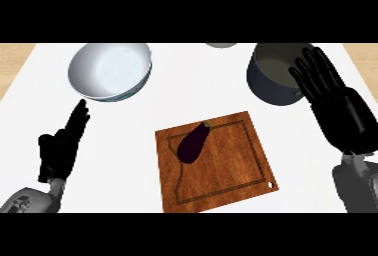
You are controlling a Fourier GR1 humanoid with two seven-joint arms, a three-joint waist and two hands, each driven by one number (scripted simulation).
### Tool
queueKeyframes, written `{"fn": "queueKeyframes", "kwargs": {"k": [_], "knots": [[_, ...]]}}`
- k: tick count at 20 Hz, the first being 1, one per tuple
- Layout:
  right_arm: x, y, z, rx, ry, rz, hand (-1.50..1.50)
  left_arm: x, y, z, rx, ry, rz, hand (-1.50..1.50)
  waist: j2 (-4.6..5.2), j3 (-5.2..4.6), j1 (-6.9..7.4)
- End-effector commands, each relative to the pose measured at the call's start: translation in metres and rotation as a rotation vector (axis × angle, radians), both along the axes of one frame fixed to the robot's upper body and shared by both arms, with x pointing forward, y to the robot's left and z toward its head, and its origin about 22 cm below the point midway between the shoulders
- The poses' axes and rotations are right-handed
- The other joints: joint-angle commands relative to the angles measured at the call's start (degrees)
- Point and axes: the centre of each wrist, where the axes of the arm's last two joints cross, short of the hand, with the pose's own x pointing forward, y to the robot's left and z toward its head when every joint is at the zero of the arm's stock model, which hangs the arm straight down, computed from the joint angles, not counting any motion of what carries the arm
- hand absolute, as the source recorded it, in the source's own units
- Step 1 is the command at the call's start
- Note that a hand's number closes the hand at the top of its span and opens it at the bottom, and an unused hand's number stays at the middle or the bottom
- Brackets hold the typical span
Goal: Pick the eggplant from the cutting board and place it in the pot
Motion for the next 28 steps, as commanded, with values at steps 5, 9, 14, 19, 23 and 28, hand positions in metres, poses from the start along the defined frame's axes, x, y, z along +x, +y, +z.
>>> {"fn": "queueKeyframes", "kwargs": {"k": [5, 9, 14, 19, 23, 28], "knots": [[0.053, -0.030, 0.009, -0.052, 0.007, 0.086, 1.50, 0.043, -0.010, 0.078, -0.126, -0.317, -0.027, 0.00, 0.20, -0.57, 2.16], [0.039, -0.060, -0.008, -0.579, 0.050, -0.255, -1.50, 0.042, -0.022, 0.073, -0.180, -0.323, -0.061, 0.00, 0.62, -0.77, 1.82], [0.028, -0.030, -0.061, -0.636, -0.128, -0.020, -1.50, 0.037, -0.014, 0.076, -0.217, -0.307, -0.065, 0.00, -0.22, -0.56, 1.13], [0.023, -0.041, -0.025, -0.818, -0.129, 0.049, -1.50, 0.043, -0.005, 0.066, -0.213, -0.325, -0.028, 0.00, -0.38, -0.64, 0.38], [0.037, 0.010, -0.012, -0.987, -0.062, 0.143, -1.50, 0.044, -0.016, 0.063, -0.212, -0.319, -0.046, 0.00, -0.31, -0.69, 1.00], [0.041, 0.040, 0.011, -1.131, 0.001, 0.233, -1.50, 0.048, -0.006, 0.074, -0.197, -0.319, -0.039, 0.00, -0.37, -0.66, 0.75]]}}
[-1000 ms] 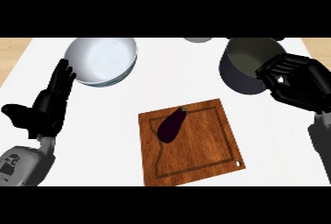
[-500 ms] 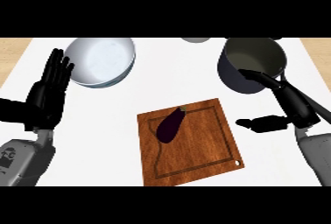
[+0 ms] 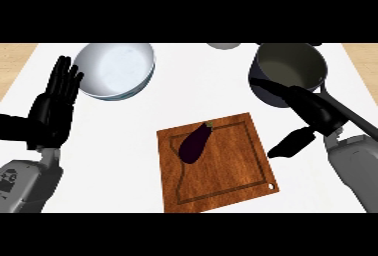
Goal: Pick the eggplant from the cutting board and place it in the pot
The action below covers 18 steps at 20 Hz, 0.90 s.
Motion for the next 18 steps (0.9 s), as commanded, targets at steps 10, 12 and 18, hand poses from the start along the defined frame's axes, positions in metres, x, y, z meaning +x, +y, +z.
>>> {"fn": "queueKeyframes", "kwargs": {"k": [10, 12, 18], "knots": [[0.004, 0.092, 0.005, -0.204, 0.194, -0.006, -1.50, -0.010, -0.008, 0.004, -0.002, 0.003, -0.002, 0.00, -0.03, 0.05, -0.24], [0.008, 0.102, -0.021, -0.222, 0.242, 0.007, -1.50, 0.000, -0.005, -0.010, -0.003, -0.015, 0.011, 0.00, 0.14, 0.04, -0.21], [-0.003, 0.104, -0.040, -0.207, 0.260, 0.027, -1.50, 0.005, -0.013, 0.013, -0.025, -0.001, 0.006, 0.00, 0.01, 0.07, -0.38]]}}
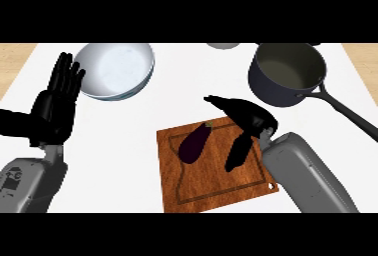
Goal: Pick the eggplant from the cutting board and place it in the pot
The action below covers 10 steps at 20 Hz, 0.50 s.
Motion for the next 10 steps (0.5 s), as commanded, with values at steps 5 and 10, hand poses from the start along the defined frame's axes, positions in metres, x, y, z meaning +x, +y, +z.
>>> {"fn": "queueKeyframes", "kwargs": {"k": [5, 10], "knots": [[-0.010, 0.007, -0.028, 0.026, -0.045, 0.032, -1.50, 0.001, 0.006, -0.003, 0.000, 0.016, -0.006, 0.00, -0.02, 0.01, -0.12], [-0.015, 0.023, -0.042, 0.014, -0.061, 0.020, -1.50, -0.021, 0.011, -0.012, 0.021, 0.001, -0.007, 0.00, -0.05, 0.01, 0.02]]}}
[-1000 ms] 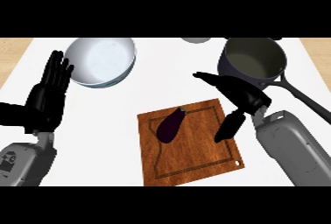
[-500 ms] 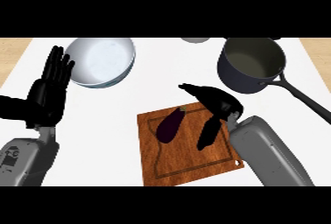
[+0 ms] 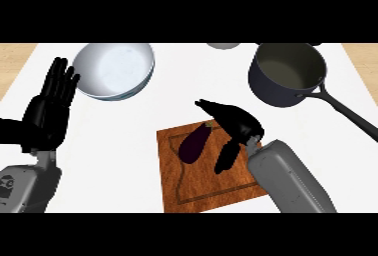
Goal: Pick the eggplant from the cutting board and place it in the pot
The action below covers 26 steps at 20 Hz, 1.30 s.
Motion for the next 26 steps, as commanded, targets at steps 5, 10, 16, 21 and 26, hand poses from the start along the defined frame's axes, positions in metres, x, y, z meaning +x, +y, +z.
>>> {"fn": "queueKeyframes", "kwargs": {"k": [5, 10, 16, 21, 26], "knots": [[0.005, 0.020, -0.022, -0.137, 0.013, -0.036, -1.50, 0.012, -0.006, -0.008, -0.004, -0.015, 0.002, 0.00, 0.14, -0.01, -0.11], [0.015, 0.027, -0.041, -0.121, 0.030, -0.043, -1.50, 0.005, -0.003, 0.000, -0.001, -0.014, 0.005, 0.00, 0.07, 0.00, 0.10], [0.029, 0.028, -0.058, -0.092, 0.035, -0.039, -1.50, -0.001, 0.011, 0.009, -0.011, 0.006, -0.006, 0.00, 0.13, 0.01, 0.54], [0.010, 0.024, -0.095, -0.068, 0.032, -0.021, -1.50, 0.010, -0.005, -0.009, 0.003, -0.026, -0.004, 0.00, 0.22, 0.01, 0.24], [0.013, 0.051, -0.077, -0.053, -0.040, 0.114, 1.50, 0.005, -0.002, 0.010, -0.008, -0.016, -0.014, 0.00, 0.23, 0.03, 0.97]]}}
